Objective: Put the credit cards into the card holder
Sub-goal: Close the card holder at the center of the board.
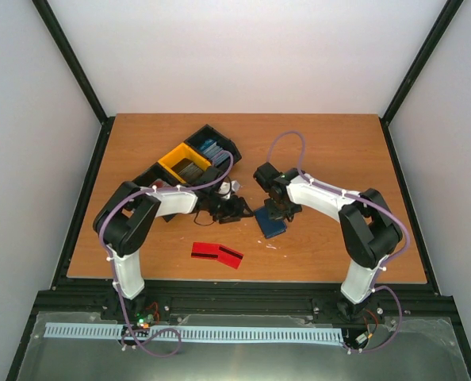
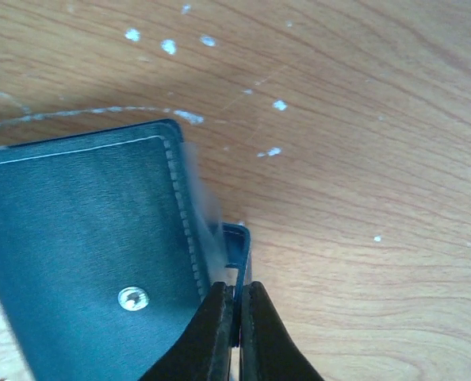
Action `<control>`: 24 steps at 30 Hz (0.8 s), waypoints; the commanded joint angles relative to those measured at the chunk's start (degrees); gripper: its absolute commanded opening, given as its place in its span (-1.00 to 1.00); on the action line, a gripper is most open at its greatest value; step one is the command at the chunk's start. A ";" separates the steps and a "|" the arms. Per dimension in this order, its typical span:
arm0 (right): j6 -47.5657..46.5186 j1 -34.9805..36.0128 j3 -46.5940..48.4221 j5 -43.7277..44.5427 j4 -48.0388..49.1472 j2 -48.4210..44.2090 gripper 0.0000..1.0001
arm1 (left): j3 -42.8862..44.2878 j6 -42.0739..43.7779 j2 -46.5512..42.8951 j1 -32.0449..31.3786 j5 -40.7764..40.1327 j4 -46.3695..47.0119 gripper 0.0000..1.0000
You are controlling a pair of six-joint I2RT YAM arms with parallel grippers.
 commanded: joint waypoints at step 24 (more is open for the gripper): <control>4.97 -5.62 -8.57 -24.43 14.54 -8.62 -0.94 | 12.94 -1.87 11.22 -4.47 -16.60 -19.89 -0.26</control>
